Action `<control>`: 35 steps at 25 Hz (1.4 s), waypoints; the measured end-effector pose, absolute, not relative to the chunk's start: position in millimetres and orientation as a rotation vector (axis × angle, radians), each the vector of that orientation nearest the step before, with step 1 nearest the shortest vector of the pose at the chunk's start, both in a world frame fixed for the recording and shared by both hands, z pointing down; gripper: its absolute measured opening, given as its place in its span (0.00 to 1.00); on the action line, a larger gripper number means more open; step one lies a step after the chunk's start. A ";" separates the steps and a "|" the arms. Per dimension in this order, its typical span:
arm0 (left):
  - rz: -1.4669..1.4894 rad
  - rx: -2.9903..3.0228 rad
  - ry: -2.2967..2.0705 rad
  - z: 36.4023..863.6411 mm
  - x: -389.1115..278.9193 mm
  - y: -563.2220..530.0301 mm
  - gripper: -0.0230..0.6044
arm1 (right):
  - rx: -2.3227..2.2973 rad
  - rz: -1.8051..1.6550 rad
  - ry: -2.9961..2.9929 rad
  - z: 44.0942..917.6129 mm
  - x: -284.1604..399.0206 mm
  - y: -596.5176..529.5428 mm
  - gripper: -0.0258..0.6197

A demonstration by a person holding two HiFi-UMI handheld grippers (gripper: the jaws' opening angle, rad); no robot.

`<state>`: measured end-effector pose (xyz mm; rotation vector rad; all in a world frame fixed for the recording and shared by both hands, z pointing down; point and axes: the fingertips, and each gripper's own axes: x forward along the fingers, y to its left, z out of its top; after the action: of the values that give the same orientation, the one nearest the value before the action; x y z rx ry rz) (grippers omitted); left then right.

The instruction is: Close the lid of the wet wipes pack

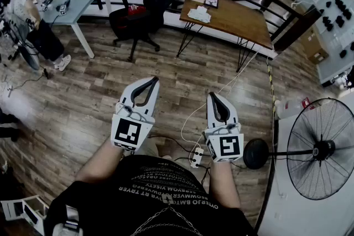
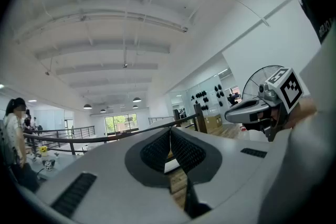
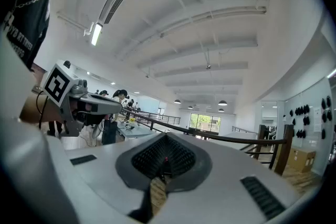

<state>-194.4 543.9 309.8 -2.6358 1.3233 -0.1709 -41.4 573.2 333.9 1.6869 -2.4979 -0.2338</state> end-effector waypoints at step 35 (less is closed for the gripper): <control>-0.365 -2.711 0.988 344.9 -137.2 396.2 0.08 | 1.693 -0.071 -2.467 358.8 -9.5 440.9 0.19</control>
<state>-137.2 396.2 344.9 -2.7111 0.9878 -0.3649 -9.5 440.9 358.8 1.6926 -2.4672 -0.0711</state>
